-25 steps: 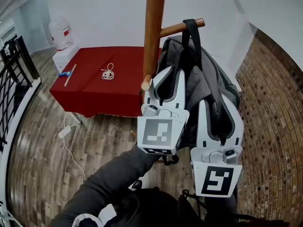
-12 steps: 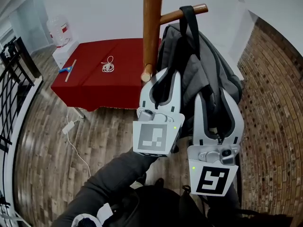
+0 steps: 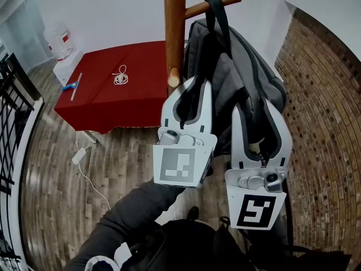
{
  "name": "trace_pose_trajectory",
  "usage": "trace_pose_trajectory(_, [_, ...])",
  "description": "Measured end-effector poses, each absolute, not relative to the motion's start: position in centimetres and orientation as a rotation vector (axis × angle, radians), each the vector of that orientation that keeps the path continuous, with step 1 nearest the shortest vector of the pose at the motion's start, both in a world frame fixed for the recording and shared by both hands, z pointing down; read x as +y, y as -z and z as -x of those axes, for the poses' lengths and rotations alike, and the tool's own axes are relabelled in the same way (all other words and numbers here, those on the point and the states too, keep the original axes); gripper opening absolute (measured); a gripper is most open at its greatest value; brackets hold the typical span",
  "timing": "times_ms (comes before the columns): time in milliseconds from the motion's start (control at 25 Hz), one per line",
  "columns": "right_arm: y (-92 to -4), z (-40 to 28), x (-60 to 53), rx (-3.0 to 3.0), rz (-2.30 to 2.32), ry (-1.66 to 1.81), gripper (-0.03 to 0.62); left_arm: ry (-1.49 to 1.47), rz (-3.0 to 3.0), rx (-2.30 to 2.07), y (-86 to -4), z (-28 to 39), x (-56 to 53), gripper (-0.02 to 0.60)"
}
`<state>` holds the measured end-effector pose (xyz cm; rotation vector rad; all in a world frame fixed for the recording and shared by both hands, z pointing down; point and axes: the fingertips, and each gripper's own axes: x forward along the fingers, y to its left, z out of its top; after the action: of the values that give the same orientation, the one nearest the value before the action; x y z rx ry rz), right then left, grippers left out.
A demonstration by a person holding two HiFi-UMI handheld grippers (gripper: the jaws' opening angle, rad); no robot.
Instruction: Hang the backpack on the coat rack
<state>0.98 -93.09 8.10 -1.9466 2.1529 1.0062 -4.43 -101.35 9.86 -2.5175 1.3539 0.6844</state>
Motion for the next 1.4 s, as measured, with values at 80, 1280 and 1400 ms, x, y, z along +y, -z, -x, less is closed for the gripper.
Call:
trace_pose_trajectory(80, [-8.2, -0.3, -92.9, 2.145, 1.973, -1.007, 0.137, -0.677, 2.541, 1.326, -10.0, 4.9, -101.1, 0.044])
trace_pose_trajectory(1280, [-22.1, 5.3, -92.2, 2.425, 1.94, -0.458, 0.135, -0.399, 2.713, 1.28, -20.4, 10.6, -95.5, 0.044])
trace_pose_trajectory(1400, [-25.9, 6.3, -91.5, 2.469, 1.934, -0.289, 0.135, -0.325, 2.75, 1.273, -24.4, 11.9, -94.0, 0.044])
